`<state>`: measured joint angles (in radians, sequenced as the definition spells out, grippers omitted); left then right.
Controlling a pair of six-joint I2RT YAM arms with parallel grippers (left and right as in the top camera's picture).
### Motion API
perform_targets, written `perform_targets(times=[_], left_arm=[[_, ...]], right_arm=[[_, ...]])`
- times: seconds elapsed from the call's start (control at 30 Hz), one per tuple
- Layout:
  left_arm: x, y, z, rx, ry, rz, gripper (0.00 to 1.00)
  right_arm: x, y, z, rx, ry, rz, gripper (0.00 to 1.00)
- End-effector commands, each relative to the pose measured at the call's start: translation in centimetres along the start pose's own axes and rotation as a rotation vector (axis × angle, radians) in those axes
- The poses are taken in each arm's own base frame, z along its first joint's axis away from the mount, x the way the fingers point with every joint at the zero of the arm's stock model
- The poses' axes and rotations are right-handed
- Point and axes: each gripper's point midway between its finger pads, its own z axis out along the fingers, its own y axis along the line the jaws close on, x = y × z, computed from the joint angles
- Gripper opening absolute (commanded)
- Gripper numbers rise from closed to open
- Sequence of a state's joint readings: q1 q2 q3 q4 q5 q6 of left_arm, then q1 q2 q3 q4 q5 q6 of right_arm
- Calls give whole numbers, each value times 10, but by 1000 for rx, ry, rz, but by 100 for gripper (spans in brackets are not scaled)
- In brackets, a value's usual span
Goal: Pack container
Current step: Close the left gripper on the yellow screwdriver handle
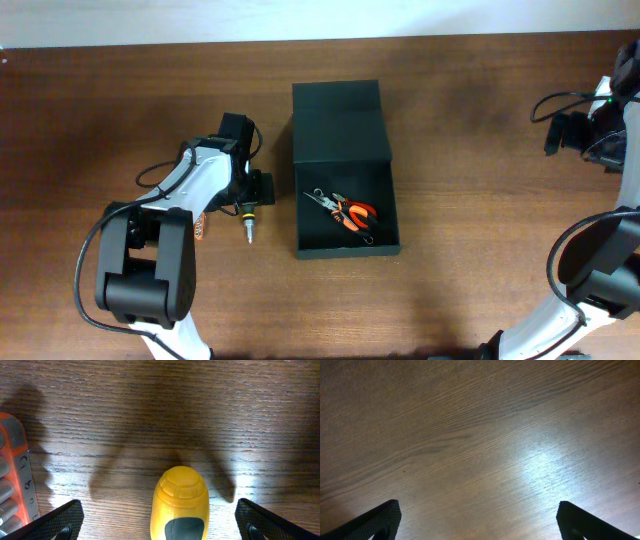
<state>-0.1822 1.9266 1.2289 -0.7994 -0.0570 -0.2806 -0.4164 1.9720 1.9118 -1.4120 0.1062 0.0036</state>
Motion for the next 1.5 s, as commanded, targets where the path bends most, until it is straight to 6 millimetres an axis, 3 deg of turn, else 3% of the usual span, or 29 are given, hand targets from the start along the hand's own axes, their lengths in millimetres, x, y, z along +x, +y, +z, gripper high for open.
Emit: perform_targets(times=[0.0,0.33,0.57,1.07,1.13,1.27,1.4,1.47], left_arm=[[1,5,3,-15,7,-18,99],[1,7,4,-26,8,-18,99],[9,6,18,-24,58,-15,99],[10,2,18,-3,64,-16,100],[10,2,18,-2,64,-16,92],[10,2,18,-2,63,-24,89],[10,2,18,-2,63,-28,69],[9,2,18,-1,60,-28,65]], right_arm=[[1,-2,-6,-1,-14,14,99],[1,-2,-6,-1,-14,14,99],[1,-2,-6,-1,-14,14,99],[1,-2,-6,-1,-14,14,99],[1,-2,-6,-1,-14,14,99],[1,-2,-6,-1,-14,14,99],[1,-2,-6,-1,-14,14,99],[1,-2,-6,-1,-14,14,99]])
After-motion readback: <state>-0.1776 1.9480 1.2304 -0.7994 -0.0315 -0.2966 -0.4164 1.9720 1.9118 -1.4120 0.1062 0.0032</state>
